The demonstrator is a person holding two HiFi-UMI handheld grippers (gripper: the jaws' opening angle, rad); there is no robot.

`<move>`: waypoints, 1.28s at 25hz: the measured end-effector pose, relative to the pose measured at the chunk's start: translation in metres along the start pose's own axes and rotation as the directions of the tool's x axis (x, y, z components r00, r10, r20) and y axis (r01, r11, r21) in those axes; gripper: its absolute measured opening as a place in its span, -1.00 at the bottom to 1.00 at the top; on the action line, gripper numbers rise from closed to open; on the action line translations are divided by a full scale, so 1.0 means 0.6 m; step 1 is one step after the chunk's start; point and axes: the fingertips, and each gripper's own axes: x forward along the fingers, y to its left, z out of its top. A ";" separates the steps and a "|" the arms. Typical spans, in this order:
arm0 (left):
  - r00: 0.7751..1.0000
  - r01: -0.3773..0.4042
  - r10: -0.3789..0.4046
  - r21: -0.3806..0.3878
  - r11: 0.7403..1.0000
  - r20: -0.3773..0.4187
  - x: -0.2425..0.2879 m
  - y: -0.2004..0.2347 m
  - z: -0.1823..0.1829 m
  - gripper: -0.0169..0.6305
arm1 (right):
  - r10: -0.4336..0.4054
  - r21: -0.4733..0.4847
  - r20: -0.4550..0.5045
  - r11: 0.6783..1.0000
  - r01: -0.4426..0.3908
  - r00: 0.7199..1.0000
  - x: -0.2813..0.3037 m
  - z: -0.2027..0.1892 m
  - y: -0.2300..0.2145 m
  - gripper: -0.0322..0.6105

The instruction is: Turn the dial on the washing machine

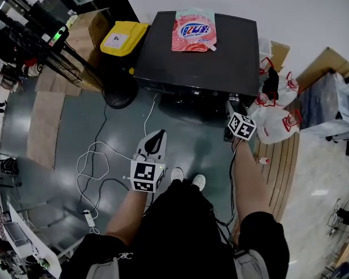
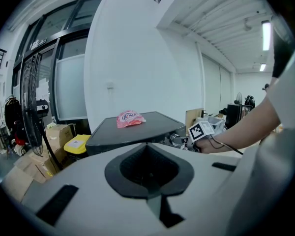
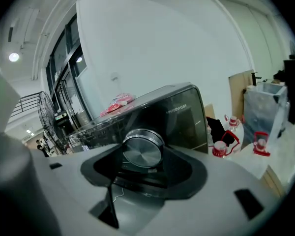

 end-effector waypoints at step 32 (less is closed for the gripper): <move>1.000 0.008 -0.008 -0.005 1.000 -0.002 0.013 -0.008 0.002 -0.97 | 0.179 0.655 0.152 0.718 -0.235 0.972 0.001 -0.009 -0.012 -0.09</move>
